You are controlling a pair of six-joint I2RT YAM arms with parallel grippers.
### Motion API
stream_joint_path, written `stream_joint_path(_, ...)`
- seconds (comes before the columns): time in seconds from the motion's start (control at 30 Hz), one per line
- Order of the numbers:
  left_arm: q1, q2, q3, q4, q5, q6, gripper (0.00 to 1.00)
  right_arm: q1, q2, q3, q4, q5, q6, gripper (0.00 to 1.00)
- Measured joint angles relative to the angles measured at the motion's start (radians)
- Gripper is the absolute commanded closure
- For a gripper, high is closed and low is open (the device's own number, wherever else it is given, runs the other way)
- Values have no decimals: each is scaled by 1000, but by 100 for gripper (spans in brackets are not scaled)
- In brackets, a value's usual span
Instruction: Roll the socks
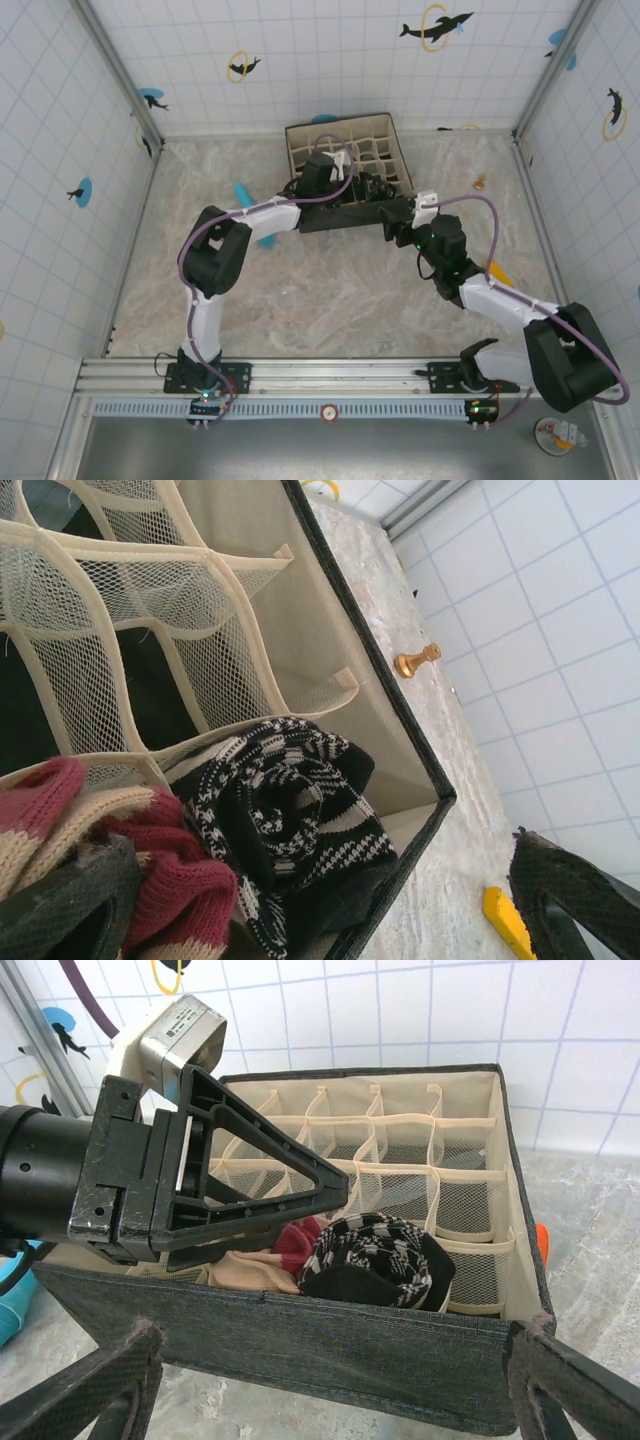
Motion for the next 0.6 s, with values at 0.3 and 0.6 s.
stream_joint_path(0.3, 6, -5, 4, -13, 10, -8, 3, -7, -42, -26, -4, 0, -8, 9)
stream_joint_path(0.6, 12, -189, 4, -163, -23, 74, 2, -18, -136, -101, -11, 49, -24, 7)
